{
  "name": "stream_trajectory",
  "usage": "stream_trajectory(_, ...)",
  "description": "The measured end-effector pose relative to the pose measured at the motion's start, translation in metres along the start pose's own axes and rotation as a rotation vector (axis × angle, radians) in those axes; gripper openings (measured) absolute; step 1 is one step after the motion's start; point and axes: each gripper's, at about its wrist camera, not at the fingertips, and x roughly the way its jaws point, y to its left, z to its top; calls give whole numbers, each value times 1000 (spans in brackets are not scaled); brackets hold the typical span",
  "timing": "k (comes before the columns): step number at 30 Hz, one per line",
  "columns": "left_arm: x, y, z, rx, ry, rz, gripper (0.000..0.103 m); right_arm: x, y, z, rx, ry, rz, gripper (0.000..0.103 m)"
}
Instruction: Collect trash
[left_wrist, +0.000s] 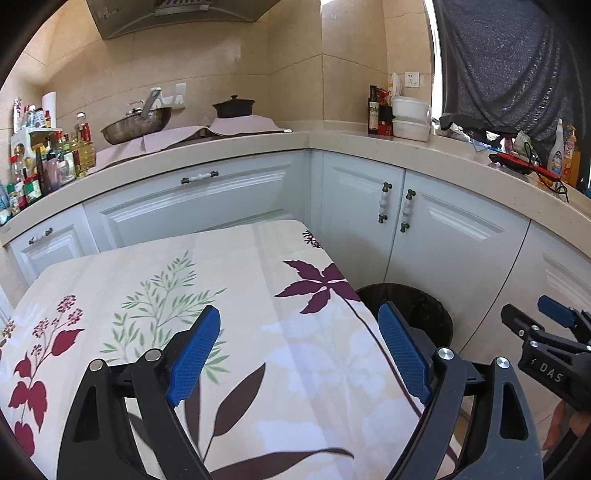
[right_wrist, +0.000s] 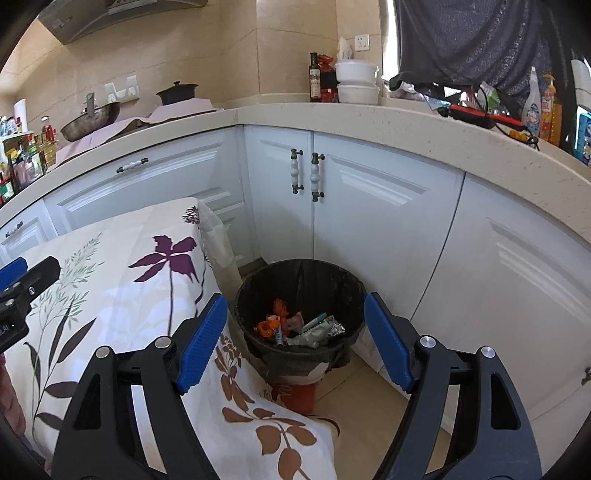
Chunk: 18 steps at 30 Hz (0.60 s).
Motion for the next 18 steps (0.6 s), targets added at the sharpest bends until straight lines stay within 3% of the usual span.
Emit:
stream_trajectory(5, -15, 4, -5, 4, -9, 18, 85, -19, 5, -2, -16, -28, -7, 81)
stream_trajectory(18, -45, 19, -7, -27, -40, 35, 86, -51, 13, -8, -24, -64, -20, 81)
